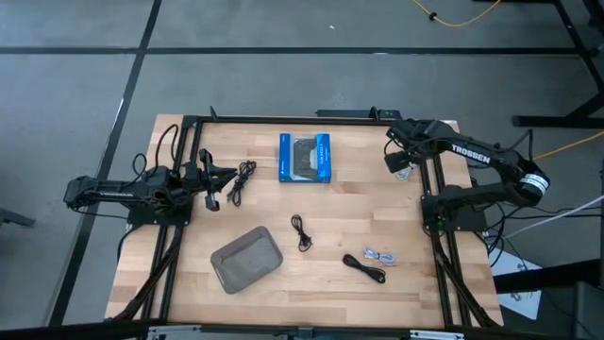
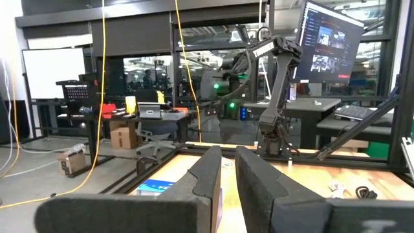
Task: Pick and place USB-C Cables
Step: Put the white charger cable into the black bin
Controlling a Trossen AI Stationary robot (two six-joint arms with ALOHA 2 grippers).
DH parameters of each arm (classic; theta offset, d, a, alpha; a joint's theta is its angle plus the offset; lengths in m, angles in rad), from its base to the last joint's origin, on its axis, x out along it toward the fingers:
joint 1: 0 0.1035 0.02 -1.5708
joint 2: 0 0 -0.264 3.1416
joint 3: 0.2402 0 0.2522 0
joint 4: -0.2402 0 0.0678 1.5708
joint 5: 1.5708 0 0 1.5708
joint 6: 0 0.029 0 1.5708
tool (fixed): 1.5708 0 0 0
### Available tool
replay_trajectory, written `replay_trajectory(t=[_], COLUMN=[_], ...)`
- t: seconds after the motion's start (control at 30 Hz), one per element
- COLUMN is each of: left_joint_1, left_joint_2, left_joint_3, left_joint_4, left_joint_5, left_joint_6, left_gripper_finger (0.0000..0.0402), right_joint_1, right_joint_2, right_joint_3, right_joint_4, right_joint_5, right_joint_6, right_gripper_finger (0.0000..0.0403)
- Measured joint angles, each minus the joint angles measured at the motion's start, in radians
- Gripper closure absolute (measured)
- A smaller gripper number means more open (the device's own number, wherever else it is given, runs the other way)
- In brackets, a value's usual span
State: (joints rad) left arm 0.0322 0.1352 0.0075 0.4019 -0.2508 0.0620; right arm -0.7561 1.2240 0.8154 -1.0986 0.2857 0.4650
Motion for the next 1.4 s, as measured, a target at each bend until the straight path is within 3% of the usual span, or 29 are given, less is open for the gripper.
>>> replay_trajectory(t=[0.17,0.5,0.9,1.17,1.4], left_joint_1=[0.000,0.000,0.000,0.000,0.000], left_joint_2=[0.000,0.000,0.000,0.000,0.000], left_joint_3=[0.000,0.000,0.000,0.000,0.000], left_joint_4=[0.000,0.003,0.004,0.003,0.003], left_joint_5=[0.000,0.000,0.000,0.000,0.000], left_joint_6=[0.000,-0.001,-0.002,-0.002,-0.002], left_gripper_finger=[0.0360,0.0360,0.0360,0.0360,0.0360], right_joint_1=[-0.075,-0.121,-0.121,-0.121,-0.121], right_joint_2=[0.000,0.000,0.000,0.000,0.000], right_joint_3=[-0.025,-0.121,-0.121,-0.121,-0.121], right_joint_4=[0.007,0.170,0.139,0.026,0.023], right_joint_5=[-0.008,-0.165,-0.122,-0.123,-0.243], right_joint_6=[-0.004,-0.078,0.012,0.054,-0.028], right_gripper_finger=[0.0201,0.0201,0.0201,0.0201,0.0201])
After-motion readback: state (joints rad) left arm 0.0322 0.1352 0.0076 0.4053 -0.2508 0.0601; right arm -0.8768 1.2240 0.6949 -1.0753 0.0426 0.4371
